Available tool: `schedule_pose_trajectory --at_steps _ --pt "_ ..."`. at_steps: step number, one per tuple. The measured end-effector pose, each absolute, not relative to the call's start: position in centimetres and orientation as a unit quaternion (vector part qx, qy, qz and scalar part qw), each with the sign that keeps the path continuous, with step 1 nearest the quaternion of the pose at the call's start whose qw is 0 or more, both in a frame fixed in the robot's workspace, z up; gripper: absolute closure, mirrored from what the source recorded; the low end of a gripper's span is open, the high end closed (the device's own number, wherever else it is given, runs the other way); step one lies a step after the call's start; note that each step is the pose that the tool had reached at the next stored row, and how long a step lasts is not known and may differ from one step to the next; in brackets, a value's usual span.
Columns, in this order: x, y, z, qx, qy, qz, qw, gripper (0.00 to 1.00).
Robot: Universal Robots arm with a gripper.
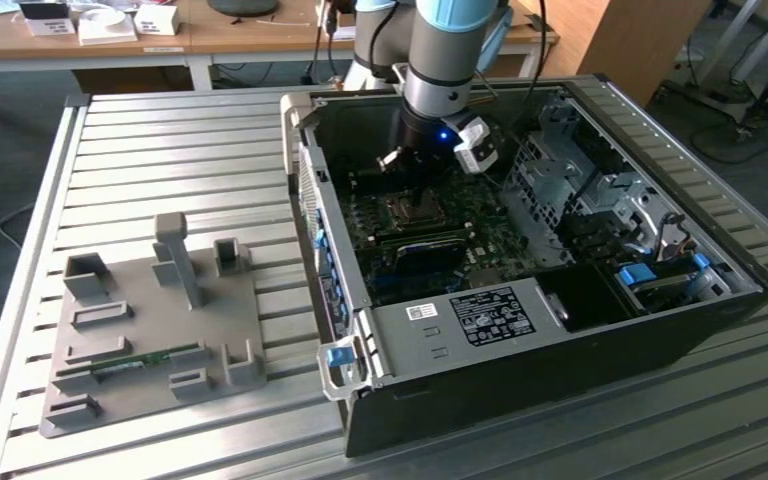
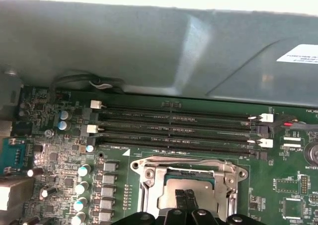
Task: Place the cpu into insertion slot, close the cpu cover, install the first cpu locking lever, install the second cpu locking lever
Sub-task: 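Install the first cpu locking lever, then install the second cpu locking lever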
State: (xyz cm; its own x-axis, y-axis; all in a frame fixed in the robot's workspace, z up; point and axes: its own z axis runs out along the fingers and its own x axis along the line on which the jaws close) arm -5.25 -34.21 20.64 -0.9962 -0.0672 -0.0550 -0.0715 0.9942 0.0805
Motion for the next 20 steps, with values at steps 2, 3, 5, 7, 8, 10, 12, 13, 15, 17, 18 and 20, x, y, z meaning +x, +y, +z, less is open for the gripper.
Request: schedule_pose_trajectory --at_steps 2,3,5,7,8,10,12,13,15,17,18,20 --pt "-5.05 -34.22 20.63 -0.037 0.998 0.042 0.026 0.89" --pt "-4.97 -34.22 20.63 -0.038 0.998 0.042 0.026 0.89" --pt "-4.90 -34.22 20.63 -0.038 0.998 0.042 0.026 0.89" --pt "-4.89 -34.21 20.68 -0.038 0.998 0.041 0.026 0.89" --pt "-4.89 -34.21 20.74 -0.038 0.998 0.042 0.026 0.89" --pt "-4.89 -34.21 20.87 -0.038 0.998 0.042 0.026 0.89" --pt "-4.88 -34.21 20.92 -0.038 0.998 0.042 0.026 0.89" --pt "-4.88 -34.21 20.92 -0.038 0.998 0.042 0.026 0.89" --pt "-4.83 -34.21 21.08 -0.038 0.998 0.042 0.025 0.89" --pt "-4.83 -34.21 21.08 -0.038 0.998 0.042 0.025 0.89" --pt "-4.83 -34.22 21.08 -0.038 0.998 0.042 0.025 0.89" --pt "-4.83 -34.22 21.08 -0.038 0.998 0.042 0.025 0.89"
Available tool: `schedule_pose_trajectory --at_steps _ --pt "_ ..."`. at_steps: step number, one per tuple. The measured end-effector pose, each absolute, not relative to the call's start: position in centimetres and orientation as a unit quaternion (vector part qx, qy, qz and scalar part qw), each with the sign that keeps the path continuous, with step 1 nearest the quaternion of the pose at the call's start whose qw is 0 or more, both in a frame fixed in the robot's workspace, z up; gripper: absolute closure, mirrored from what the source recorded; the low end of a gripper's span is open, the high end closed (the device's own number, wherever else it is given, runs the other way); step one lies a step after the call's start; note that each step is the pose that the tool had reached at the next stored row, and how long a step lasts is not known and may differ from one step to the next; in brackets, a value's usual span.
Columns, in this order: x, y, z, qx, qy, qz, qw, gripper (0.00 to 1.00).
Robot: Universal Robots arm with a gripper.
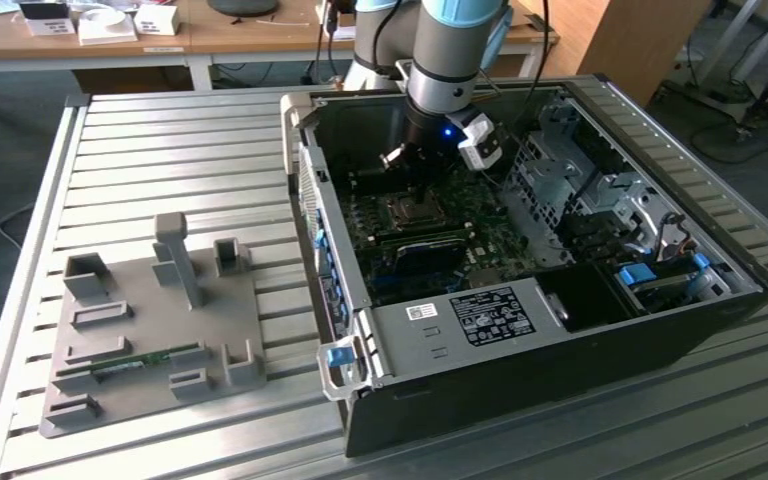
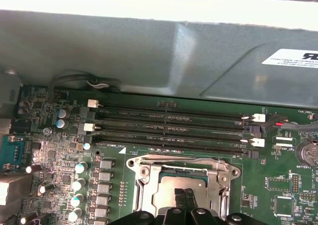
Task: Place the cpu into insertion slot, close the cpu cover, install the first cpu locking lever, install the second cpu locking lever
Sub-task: 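Install the second cpu locking lever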
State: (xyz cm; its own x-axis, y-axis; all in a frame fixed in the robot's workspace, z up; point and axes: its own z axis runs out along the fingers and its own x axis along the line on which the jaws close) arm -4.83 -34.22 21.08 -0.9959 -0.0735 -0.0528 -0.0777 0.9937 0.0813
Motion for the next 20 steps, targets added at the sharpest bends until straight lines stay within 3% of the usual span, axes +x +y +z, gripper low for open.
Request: schedule_pose_trajectory --at_steps 20 --pt "-4.83 -34.22 21.63 -0.038 0.998 0.042 0.025 0.89"
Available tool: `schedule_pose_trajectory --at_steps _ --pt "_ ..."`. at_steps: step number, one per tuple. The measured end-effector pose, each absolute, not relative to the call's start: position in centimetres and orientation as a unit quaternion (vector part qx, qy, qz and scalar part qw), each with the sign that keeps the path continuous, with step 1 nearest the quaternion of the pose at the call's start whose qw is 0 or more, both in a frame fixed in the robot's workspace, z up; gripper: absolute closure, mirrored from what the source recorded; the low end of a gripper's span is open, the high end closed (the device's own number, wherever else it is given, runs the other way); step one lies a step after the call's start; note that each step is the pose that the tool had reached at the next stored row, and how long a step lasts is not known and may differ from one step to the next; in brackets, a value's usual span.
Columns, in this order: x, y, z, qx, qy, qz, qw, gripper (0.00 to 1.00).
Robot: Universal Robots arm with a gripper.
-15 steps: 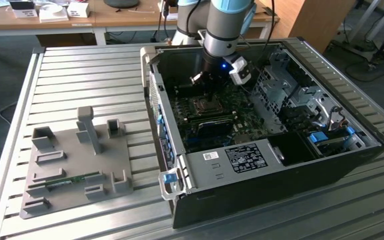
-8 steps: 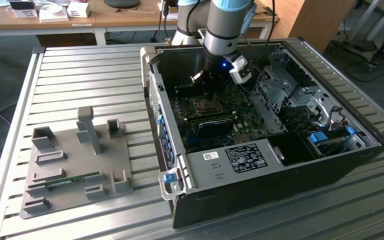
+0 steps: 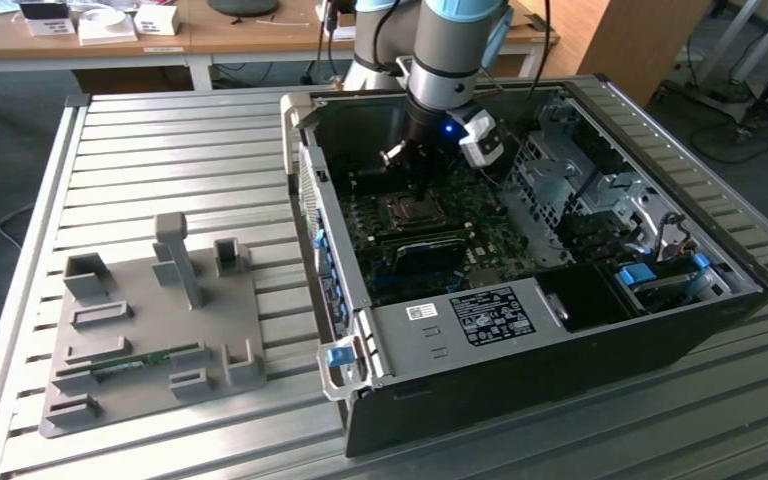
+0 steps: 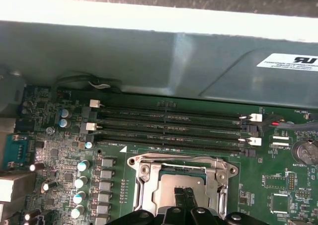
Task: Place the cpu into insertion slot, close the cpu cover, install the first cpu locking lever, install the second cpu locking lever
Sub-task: 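Install the second cpu locking lever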
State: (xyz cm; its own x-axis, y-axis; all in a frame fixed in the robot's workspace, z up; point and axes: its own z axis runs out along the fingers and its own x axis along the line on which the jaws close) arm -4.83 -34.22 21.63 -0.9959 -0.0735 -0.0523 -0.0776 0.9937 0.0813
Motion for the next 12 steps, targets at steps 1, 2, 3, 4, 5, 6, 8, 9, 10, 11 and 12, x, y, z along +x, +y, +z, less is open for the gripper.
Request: schedule_pose_trajectory --at_steps 1,2,3,4,5,6,8,9,10,11,12 --pt "-4.83 -34.21 21.69 -0.038 0.998 0.042 0.025 0.89" --pt "-4.83 -34.22 21.75 -0.038 0.998 0.042 0.024 0.89" --pt "-4.83 -34.22 21.80 -0.038 0.998 0.042 0.024 0.89" --pt "-4.82 -34.21 21.83 -0.038 0.998 0.042 0.024 0.89" --pt "-4.82 -34.21 21.83 -0.038 0.998 0.042 0.024 0.89" --pt "-4.82 -34.22 21.85 -0.038 0.998 0.042 0.024 0.89" --pt "-4.82 -34.22 21.92 -0.038 0.998 0.042 0.024 0.89" --pt "-4.82 -34.22 21.92 -0.038 0.998 0.042 0.024 0.89" --pt "-4.82 -34.22 21.93 -0.038 0.998 0.042 0.024 0.89" --pt "-4.82 -34.22 21.97 -0.038 0.998 0.041 0.024 0.89" --pt "-4.82 -34.22 22.00 -0.038 0.998 0.042 0.024 0.89"
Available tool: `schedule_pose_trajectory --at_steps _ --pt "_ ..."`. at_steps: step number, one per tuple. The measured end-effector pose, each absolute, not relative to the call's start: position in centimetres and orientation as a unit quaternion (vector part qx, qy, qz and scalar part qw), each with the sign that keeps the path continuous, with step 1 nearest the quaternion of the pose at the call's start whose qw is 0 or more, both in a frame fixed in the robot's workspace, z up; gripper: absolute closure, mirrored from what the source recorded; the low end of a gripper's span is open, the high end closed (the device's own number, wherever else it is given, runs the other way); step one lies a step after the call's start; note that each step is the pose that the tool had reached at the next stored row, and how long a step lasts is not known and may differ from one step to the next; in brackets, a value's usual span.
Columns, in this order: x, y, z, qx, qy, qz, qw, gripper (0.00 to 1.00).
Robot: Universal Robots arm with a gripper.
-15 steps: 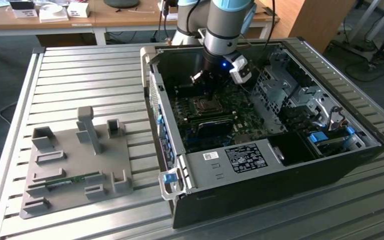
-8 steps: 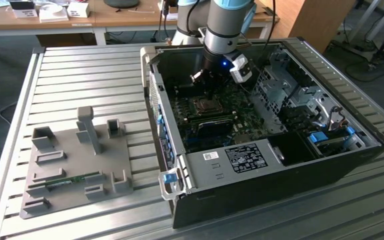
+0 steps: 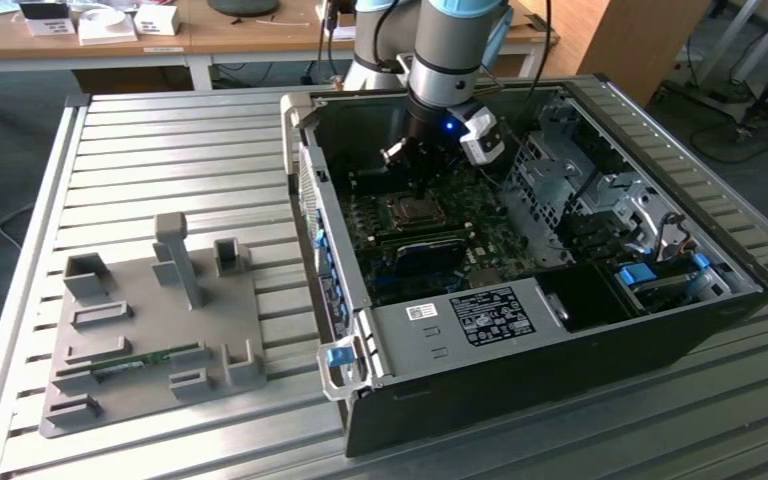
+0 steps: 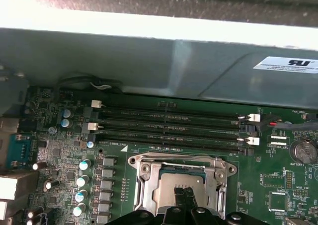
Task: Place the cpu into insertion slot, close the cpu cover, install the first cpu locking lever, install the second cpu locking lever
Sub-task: 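Install the second cpu locking lever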
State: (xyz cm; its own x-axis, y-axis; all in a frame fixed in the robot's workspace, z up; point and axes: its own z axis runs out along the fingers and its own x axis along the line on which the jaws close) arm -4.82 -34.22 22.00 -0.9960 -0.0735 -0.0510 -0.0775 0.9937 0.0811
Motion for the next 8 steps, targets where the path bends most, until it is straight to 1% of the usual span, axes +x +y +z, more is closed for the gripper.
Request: schedule_pose_trajectory --at_steps 8 --pt "-4.82 -34.22 22.45 -0.038 0.998 0.042 0.024 0.89"
